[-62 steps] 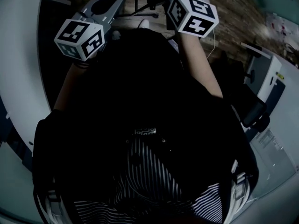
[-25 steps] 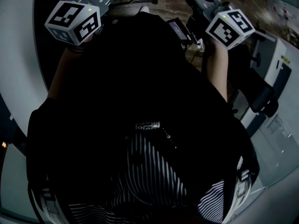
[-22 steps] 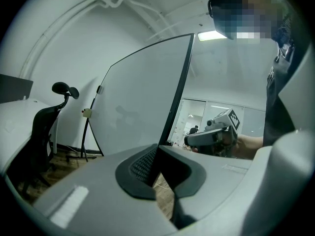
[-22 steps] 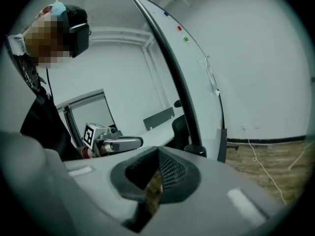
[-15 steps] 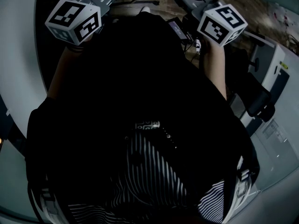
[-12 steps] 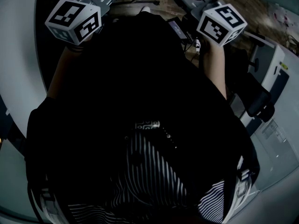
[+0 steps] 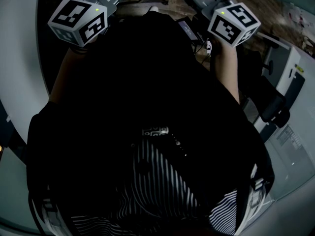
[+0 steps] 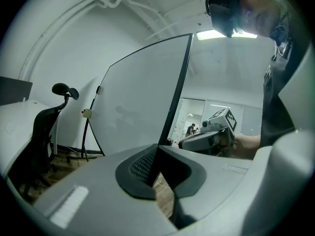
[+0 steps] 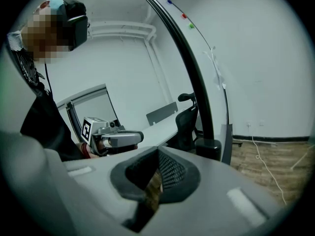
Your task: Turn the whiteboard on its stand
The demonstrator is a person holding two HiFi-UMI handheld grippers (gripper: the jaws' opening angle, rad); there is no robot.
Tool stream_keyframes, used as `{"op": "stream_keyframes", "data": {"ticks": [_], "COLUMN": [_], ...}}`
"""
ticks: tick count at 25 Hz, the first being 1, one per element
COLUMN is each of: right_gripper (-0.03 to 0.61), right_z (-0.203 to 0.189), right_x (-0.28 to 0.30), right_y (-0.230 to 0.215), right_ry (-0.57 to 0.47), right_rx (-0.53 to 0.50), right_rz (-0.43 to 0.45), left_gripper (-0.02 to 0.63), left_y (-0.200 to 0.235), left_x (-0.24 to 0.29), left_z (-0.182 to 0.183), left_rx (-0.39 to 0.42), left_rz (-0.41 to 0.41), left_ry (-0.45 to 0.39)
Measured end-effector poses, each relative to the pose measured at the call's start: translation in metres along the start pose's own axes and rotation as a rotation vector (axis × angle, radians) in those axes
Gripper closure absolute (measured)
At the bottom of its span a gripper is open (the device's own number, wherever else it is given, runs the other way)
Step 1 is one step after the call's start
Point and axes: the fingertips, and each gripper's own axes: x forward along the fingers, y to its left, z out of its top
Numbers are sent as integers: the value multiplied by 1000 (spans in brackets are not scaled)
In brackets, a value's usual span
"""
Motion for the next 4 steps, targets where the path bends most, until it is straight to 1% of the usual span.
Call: {"op": "stream_keyframes", "data": {"ticks": [4], "right_gripper": [578], "right_z": [-2], "right_x": [-2], "right_y": [2], "right_ry": [5], "right_rx": [-2], "right_rz": [0], "left_gripper": [612], "left_y": [-5], "left_x": [0], "left_z": [0], "left_rx": [7], "left_rz": [-15], "left_ry": [2]}}
